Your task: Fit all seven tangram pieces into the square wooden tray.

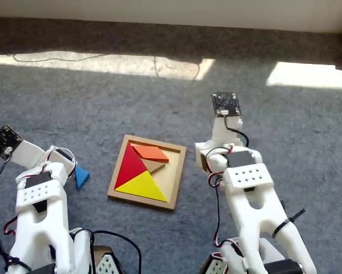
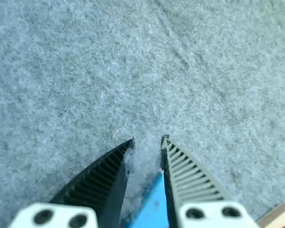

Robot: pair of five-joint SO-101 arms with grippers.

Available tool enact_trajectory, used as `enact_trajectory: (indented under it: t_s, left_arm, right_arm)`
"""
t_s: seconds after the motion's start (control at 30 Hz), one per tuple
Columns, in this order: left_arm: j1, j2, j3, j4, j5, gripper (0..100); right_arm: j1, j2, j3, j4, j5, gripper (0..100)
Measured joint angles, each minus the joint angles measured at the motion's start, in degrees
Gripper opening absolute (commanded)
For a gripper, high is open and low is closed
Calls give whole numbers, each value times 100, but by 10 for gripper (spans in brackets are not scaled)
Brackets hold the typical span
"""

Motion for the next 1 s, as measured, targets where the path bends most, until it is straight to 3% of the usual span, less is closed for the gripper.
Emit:
enact_trajectory:
  t_s: [0.2,0.47,1.0]
  left_arm:
    - [0,0,0,0,0,105]
    - [0,0,0,0,0,105]
    - [0,0,0,0,0,105]
  right_arm:
    - [536,1152,-1345,1116,668,231]
    - [571,3182,-3903,3033,1749,304]
    - [826,5679,-5820,3182,3130,304]
